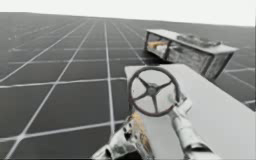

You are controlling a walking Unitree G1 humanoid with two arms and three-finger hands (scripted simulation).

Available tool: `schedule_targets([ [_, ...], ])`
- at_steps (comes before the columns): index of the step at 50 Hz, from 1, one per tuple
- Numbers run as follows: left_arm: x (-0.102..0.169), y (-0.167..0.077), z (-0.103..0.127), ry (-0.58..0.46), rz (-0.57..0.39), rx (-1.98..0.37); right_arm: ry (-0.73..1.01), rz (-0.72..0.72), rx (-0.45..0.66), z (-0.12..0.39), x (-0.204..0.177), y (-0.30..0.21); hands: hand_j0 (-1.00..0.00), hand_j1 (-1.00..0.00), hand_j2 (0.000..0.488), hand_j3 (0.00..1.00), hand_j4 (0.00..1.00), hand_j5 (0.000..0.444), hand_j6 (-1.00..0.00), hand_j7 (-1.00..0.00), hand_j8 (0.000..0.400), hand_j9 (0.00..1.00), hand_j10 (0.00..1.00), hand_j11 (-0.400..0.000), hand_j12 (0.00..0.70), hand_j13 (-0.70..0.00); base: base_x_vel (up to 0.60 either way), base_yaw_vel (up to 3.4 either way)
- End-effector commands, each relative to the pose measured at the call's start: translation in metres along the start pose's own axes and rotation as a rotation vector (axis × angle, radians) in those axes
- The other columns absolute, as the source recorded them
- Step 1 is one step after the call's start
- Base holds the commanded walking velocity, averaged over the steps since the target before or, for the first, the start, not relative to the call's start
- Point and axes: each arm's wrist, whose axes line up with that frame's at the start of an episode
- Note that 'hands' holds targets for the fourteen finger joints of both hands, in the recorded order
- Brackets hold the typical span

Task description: Pick up and drop off the object

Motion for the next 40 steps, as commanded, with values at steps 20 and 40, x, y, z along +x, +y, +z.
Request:
schedule_targets([
  [20, 0.0022, -0.0053, 0.0018, 0.003, -0.010, 0.019, -0.014, -0.001, 0.032, 0.0076, 0.0010, -0.0033, 0.00, 0.00, 0.000, 1.00, 1.00, 0.000, 0.00, 0.00, 0.000, 1.00, 1.00, -0.400, 0.000, -0.700, 0.36, 0.69],
  [40, 0.0022, -0.0053, 0.0018, 0.003, -0.010, 0.019, -0.014, -0.001, 0.032, 0.0076, 0.0010, -0.0033, 0.00, 0.00, 0.000, 1.00, 1.00, 0.000, 0.00, 0.00, 0.000, 1.00, 1.00, -0.400, 0.000, -0.700, 0.43, 0.41],
])
